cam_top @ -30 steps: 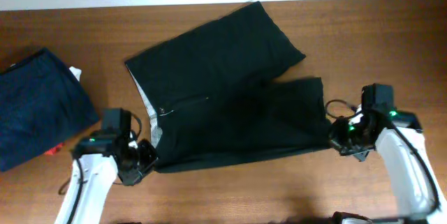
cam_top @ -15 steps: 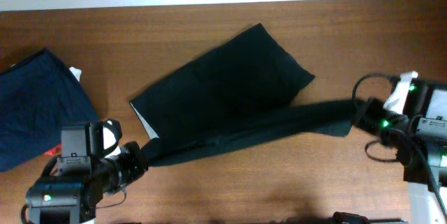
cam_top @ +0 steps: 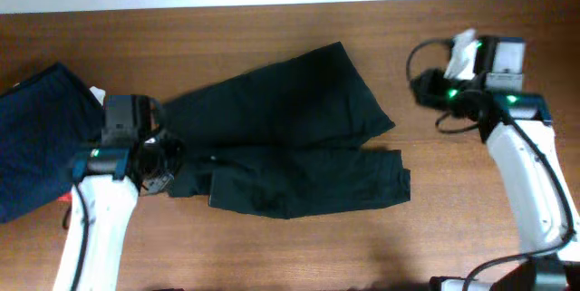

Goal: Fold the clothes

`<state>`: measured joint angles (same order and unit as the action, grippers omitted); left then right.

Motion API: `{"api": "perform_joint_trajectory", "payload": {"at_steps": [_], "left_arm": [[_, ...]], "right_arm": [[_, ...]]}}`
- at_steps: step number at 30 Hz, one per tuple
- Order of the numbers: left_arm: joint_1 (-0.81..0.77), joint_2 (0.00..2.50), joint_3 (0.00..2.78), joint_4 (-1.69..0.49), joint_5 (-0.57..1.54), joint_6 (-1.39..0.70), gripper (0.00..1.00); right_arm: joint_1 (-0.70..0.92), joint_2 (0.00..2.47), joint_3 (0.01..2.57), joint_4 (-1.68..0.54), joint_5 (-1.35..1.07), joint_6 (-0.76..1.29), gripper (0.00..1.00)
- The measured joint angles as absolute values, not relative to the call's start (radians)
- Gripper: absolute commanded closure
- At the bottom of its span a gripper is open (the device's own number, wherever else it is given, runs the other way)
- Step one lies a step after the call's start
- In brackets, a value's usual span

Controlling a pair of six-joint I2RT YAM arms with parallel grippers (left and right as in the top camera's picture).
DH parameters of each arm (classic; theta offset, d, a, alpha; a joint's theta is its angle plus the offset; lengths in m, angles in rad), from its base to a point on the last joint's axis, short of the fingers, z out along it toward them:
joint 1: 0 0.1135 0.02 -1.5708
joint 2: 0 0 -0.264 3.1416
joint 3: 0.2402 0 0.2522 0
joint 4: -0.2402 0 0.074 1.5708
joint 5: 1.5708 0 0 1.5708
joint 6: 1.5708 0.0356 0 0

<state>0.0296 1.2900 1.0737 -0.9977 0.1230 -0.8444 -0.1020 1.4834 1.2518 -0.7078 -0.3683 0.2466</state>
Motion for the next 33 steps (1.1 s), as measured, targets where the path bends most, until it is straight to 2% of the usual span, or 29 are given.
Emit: {"api": "perform_joint_trajectory", "payload": {"at_steps": [3, 5, 6, 9, 12, 15, 21, 33], "left_arm": [[0.03, 1.348, 1.074, -0.993, 0.123, -0.849, 0.99], [0.03, 1.367, 1.074, -0.982, 0.121, -0.849, 0.99], [0.03, 1.369, 1.074, -0.981, 0.12, -0.849, 0.99], [0.03, 1.369, 1.074, -0.98, 0.118, -0.842, 0.99], [0.03, 1.369, 1.074, -0.981, 0.119, -0.83, 0.99], [0.03, 1.369, 1.074, -0.982, 0.119, -0.819, 0.99], [0.03, 1.369, 1.074, -0.983, 0.119, -0.808, 0.99], [0.03, 1.369, 1.074, -0.982, 0.119, -0.805, 0.99]], "right_arm": [[-0.102, 1.485, 1.254, -0.944, -0.357, 0.247, 0.58], [-0.108, 1.484, 1.254, -1.102, -0.331, 0.262, 0.41], [-0.112, 1.484, 1.254, -1.155, -0.322, 0.258, 0.38], [-0.112, 1.484, 1.252, -1.277, -0.304, 0.266, 0.39], [-0.099, 1.482, 1.19, -1.301, -0.3, 0.266, 0.4], [-0.087, 1.48, 1.058, -1.248, -0.301, 0.265, 0.43], [-0.085, 1.478, 0.787, -0.961, -0.461, 0.198, 0.45], [-0.085, 1.478, 0.673, -0.685, -0.514, 0.179, 0.46]]}}
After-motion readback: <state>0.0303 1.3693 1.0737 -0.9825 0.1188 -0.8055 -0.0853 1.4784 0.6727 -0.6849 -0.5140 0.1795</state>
